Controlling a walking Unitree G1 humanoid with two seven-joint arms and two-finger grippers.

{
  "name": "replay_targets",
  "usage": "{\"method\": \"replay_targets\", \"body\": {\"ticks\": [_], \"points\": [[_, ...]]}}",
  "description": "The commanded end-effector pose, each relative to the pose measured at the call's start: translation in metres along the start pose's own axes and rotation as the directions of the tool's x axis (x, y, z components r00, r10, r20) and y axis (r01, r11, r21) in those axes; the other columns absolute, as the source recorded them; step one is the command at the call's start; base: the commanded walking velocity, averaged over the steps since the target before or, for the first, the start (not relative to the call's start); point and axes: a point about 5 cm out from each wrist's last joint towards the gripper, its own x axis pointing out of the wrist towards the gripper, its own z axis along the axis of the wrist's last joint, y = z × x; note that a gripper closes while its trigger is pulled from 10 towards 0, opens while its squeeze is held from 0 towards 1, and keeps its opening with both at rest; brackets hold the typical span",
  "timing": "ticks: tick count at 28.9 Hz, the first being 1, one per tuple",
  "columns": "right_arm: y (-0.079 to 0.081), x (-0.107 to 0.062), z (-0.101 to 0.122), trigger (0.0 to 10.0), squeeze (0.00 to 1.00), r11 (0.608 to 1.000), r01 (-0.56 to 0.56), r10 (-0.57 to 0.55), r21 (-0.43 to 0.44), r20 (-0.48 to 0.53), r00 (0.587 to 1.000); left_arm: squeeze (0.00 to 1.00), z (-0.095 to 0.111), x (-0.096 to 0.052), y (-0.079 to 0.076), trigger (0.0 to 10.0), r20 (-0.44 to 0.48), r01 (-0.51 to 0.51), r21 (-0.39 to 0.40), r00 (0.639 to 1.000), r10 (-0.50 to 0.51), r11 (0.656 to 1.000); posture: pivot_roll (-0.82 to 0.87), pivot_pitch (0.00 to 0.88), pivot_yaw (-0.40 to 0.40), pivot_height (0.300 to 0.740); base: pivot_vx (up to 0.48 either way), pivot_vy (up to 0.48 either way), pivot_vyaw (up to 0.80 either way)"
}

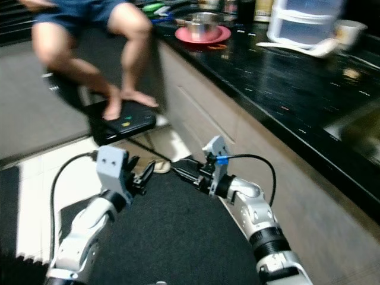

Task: Kitchen organization

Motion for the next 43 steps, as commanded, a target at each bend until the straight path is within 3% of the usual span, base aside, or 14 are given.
{"method": "replay_targets", "body": {"ticks": [1, 43], "points": [[-0.0006, 0.001, 0.0009, 10.0, 0.0, 1.0, 0.003, -0.003, 0.005, 0.003, 1.0, 0.0, -0.0002, -0.0006, 0.0007, 10.0, -0.001, 0.003, 0.006, 1.0, -0.003, 1.0, 0.03, 0.0, -0.018, 0.732, 0.307, 0.0, 0.0], [-0.0041, 0.002, 0.0029, 10.0, 0.0, 0.999, 0.024, -0.024, 0.021, 0.014, 1.0, 0.0, 0.0012, 0.0004, 0.0016, 10.0, 0.007, 0.005, 0.016, 1.0, -0.005, 1.0, 0.03, 0.007, -0.017, 0.732, 0.323, 0.0, 0.0]]}}
